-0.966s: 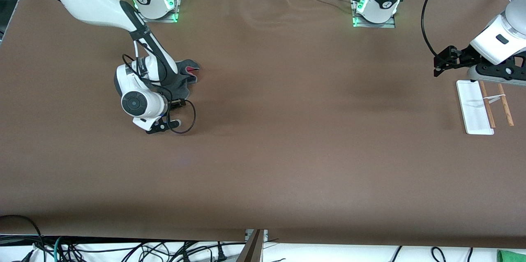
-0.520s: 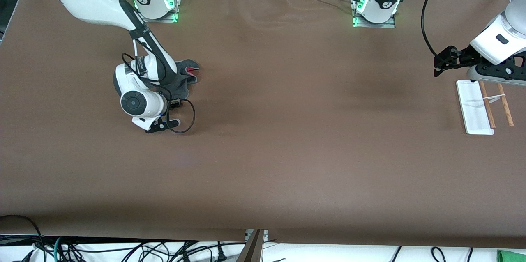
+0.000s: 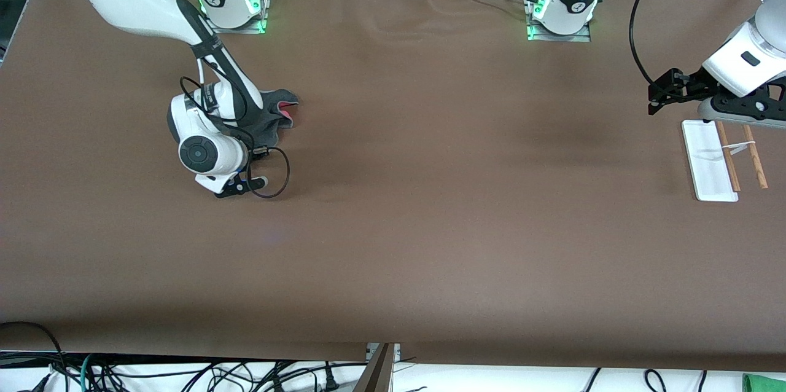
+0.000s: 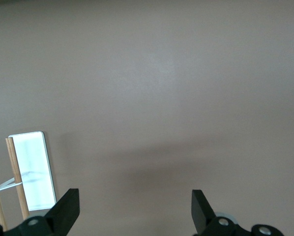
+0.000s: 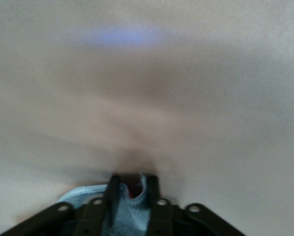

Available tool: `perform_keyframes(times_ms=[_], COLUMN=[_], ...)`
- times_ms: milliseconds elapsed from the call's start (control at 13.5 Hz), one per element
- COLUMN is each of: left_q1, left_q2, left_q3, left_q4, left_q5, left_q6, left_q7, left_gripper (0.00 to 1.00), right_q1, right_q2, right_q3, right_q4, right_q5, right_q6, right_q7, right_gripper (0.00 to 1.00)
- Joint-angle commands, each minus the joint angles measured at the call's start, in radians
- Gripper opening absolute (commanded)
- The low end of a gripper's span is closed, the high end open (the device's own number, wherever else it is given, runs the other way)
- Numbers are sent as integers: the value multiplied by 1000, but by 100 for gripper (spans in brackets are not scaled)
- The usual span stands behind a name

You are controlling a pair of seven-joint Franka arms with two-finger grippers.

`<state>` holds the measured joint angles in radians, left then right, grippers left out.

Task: Pass towel and hang on rack
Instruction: 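Close the right gripper on the towel edge, then lift the towel with the right gripper while the left gripper approaches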

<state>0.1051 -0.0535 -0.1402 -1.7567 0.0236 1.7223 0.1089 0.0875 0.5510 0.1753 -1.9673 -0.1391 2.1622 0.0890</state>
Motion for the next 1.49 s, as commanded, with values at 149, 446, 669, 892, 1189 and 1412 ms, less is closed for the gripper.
perform_keyframes(times_ms=[149, 446, 669, 892, 1189, 1412], left_q1=[10, 10, 10, 10, -2, -5], left_q2=[15, 15, 15, 15, 23, 38], left_q3=[-6, -6, -6, -6, -9, -9], left_q4=[31, 31, 31, 31, 31, 33], left_q5=[-11, -11, -11, -11, -16, -68], left_q6=[-23, -23, -23, -23, -49, -67], left_q7=[14, 14, 14, 12, 15, 17], left_gripper=[100, 100, 100, 100, 100, 100], right_q1=[-5, -6, -5, -5, -5, -5], right_q2=[-28, -51, -62, -62, -63, -68], right_q3=[4, 7, 36, 52, 111, 183], right_q4=[-38, 13, 147, 327, 529, 632], right_q5=[0, 10, 30, 79, 147, 162], right_q6=[-27, -102, -259, -451, -642, -720], right_q7=[9, 6, 8, 5, 9, 92], right_gripper=[0, 0, 0, 0, 0, 0])
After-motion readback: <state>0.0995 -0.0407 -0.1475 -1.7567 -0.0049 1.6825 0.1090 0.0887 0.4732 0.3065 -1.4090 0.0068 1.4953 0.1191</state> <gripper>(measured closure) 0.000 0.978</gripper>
